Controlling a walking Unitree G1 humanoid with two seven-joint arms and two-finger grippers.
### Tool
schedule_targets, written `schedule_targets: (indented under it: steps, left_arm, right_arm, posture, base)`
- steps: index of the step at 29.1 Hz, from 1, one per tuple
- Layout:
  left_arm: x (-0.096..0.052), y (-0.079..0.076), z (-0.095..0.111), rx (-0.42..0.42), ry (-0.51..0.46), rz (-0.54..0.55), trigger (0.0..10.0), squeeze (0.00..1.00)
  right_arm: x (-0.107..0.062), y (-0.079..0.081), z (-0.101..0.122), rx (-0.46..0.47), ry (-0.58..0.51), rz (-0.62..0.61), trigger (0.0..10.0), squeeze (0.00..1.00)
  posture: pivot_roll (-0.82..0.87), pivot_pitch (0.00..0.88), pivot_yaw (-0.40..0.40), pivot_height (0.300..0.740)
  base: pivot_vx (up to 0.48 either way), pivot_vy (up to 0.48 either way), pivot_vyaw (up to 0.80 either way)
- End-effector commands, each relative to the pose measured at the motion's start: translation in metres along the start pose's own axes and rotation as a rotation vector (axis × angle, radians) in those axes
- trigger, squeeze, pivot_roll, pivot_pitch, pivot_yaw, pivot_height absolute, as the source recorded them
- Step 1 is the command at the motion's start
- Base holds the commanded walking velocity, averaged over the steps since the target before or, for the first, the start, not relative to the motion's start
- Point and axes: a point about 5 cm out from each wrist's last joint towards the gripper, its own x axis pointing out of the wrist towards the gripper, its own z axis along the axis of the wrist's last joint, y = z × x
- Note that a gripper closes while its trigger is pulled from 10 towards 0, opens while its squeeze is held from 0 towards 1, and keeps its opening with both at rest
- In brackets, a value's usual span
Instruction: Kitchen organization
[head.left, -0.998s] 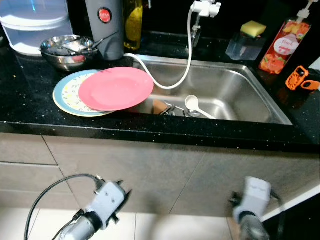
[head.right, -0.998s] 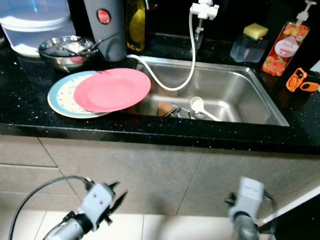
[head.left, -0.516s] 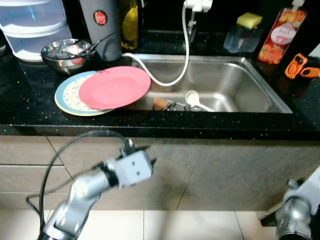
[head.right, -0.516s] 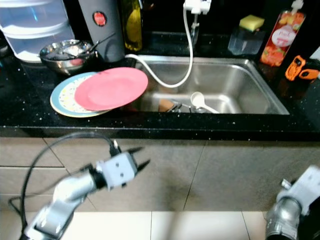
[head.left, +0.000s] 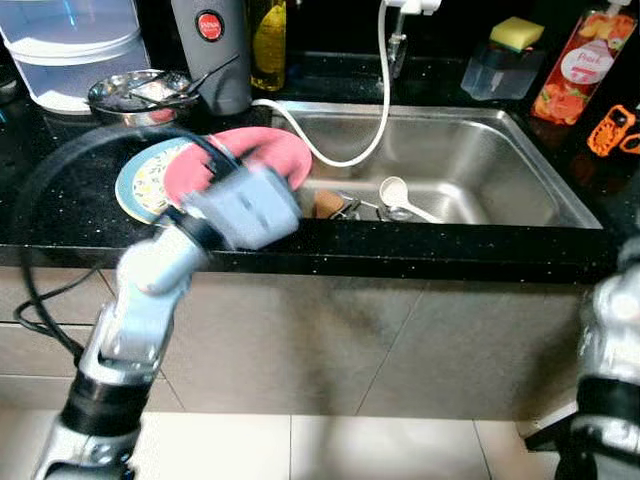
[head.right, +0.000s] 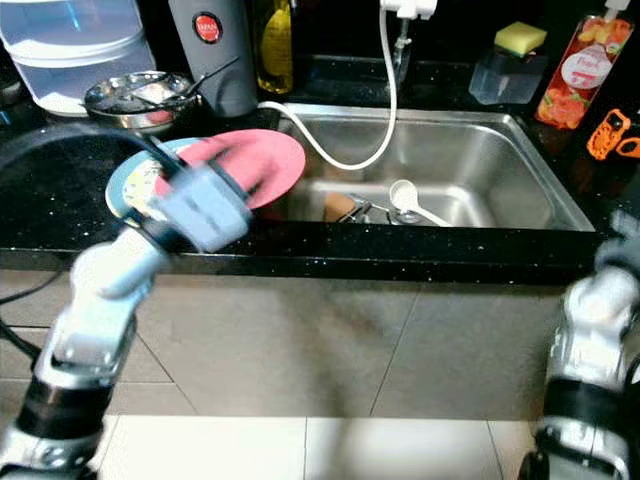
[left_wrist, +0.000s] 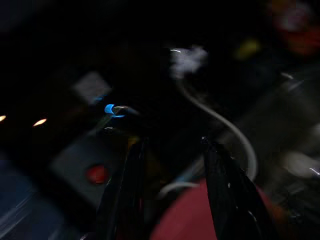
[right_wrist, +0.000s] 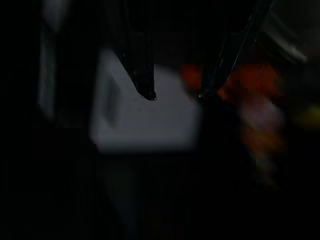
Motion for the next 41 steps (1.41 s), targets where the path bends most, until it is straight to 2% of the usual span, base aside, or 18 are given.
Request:
schedule_targets:
  steps: [1, 3, 4, 5, 6, 7, 10, 11, 12, 14, 15, 16, 19, 22, 26, 29, 33, 41]
  left_arm:
    - [-0.001, 0.013, -0.005, -0.092, 0.039, 0.127, 10.0, 0.00]
    - [-0.007, 0.023, -0.026, -0.215, 0.150, 0.232, 10.0, 0.00]
    - [-0.010, 0.024, -0.034, -0.248, 0.191, 0.251, 10.0, 0.00]
    - [-0.010, 0.024, -0.034, -0.248, 0.191, 0.251, 10.0, 0.00]
    - [-0.014, 0.018, -0.041, -0.261, 0.251, 0.236, 10.0, 0.00]
    - [-0.014, 0.018, -0.041, -0.261, 0.251, 0.236, 10.0, 0.00]
    - [-0.027, -0.013, -0.044, -0.212, 0.364, 0.064, 10.0, 0.00]
    - [-0.032, -0.019, -0.042, -0.145, 0.385, 0.001, 10.0, 0.00]
    - [-0.032, -0.019, -0.042, -0.145, 0.385, 0.001, 10.0, 0.00]
    - [-0.042, -0.017, -0.042, 0.074, 0.404, -0.119, 10.0, 0.00]
    - [-0.047, -0.011, -0.042, 0.146, 0.418, -0.159, 10.0, 0.00]
    - [-0.047, -0.011, -0.042, 0.146, 0.418, -0.159, 10.0, 0.00]
    - [-0.061, 0.013, -0.043, 0.320, 0.444, -0.230, 10.0, 0.00]
    - [-0.070, 0.022, -0.042, 0.418, 0.451, -0.291, 10.0, 0.00]
    - [-0.076, 0.018, -0.043, 0.441, 0.456, -0.374, 10.0, 0.00]
    - [-0.075, 0.016, -0.044, 0.447, 0.456, -0.386, 10.0, 0.00]
    - [-0.057, 0.005, -0.067, 0.422, 0.420, -0.389, 10.0, 0.00]
    - [-0.039, -0.003, -0.086, 0.406, 0.412, -0.402, 10.0, 0.00]
  right_arm:
    - [0.003, 0.019, 0.016, 0.033, -0.037, 0.107, 10.0, 0.00]
    - [-0.011, 0.069, 0.032, 0.136, -0.058, 0.452, 10.0, 0.00]
    - [-0.021, 0.086, 0.038, 0.162, -0.067, 0.575, 10.0, 0.00]
    - [-0.021, 0.086, 0.038, 0.162, -0.067, 0.575, 10.0, 0.00]
    - [-0.032, 0.099, 0.042, 0.151, -0.083, 0.692, 10.0, 0.00]
    - [-0.032, 0.099, 0.042, 0.151, -0.083, 0.692, 10.0, 0.00]
    - [-0.072, 0.124, 0.039, 0.192, -0.007, 0.930, 10.0, 0.00]
    - [-0.083, 0.128, 0.034, 0.223, 0.057, 0.964, 10.0, 0.00]
    - [-0.083, 0.128, 0.034, 0.223, 0.057, 0.964, 10.0, 0.00]
    - [-0.101, 0.135, 0.026, 0.223, 0.140, 1.000, 10.0, 0.00]
    - [-0.108, 0.138, 0.023, 0.223, 0.165, 1.015, 10.0, 0.00]
    - [-0.108, 0.138, 0.023, 0.223, 0.165, 1.015, 10.0, 0.00]
    - [-0.121, 0.143, 0.020, 0.251, 0.212, 1.054, 10.0, 0.00]
    - [-0.129, 0.147, 0.017, 0.293, 0.266, 1.073, 10.0, 0.00]
    - [-0.136, 0.150, 0.017, 0.317, 0.311, 1.095, 10.0, 0.00]
    - [-0.137, 0.151, 0.017, 0.320, 0.317, 1.097, 10.0, 0.00]
    - [-0.138, 0.157, 0.017, 0.382, 0.356, 1.076, 10.0, 0.00]
    - [-0.136, 0.156, 0.019, 0.432, 0.368, 1.032, 10.0, 0.00]
  posture:
    - [0.15, 0.000, -0.041, 0.740]
    - [0.16, 0.000, -0.058, 0.740]
    - [0.16, 0.000, -0.058, 0.740]
    - [0.16, 0.000, -0.058, 0.740]
    - [0.17, 0.000, -0.070, 0.740]
    - [0.17, 0.000, -0.070, 0.740]
    - [0.19, 0.000, -0.082, 0.740]
    - [0.20, 0.000, -0.090, 0.740]
    - [0.20, 0.000, -0.090, 0.740]
    - [0.21, 0.000, -0.097, 0.740]
    - [0.21, 0.000, -0.097, 0.740]
    - [0.21, 0.000, -0.097, 0.740]
    - [0.22, 0.000, -0.095, 0.740]
    - [0.22, 0.000, -0.095, 0.740]
    - [0.24, 0.000, -0.104, 0.740]
    - [0.24, 0.000, -0.104, 0.740]
    - [0.24, 0.000, -0.106, 0.740]
    - [0.21, 0.000, -0.083, 0.740]
  base:
    - [0.000, 0.000, 0.00]
    - [0.000, 0.000, 0.00]
    - [0.000, 0.000, 0.00]
    - [0.000, 0.000, 0.00]
    - [0.000, 0.000, 0.00]
    - [0.000, 0.000, 0.00]
    - [0.000, 0.000, 0.00]
    - [0.000, 0.000, 0.00]
    - [0.000, 0.000, 0.00]
    - [0.000, 0.000, 0.00]
    - [0.000, 0.000, 0.00]
    - [0.000, 0.000, 0.00]
    - [0.000, 0.000, 0.00]
    - [0.000, 0.000, 0.00]
    - [0.000, 0.000, 0.00]
    - [0.000, 0.000, 0.00]
    - [0.000, 0.000, 0.00]
    - [0.000, 0.000, 0.00]
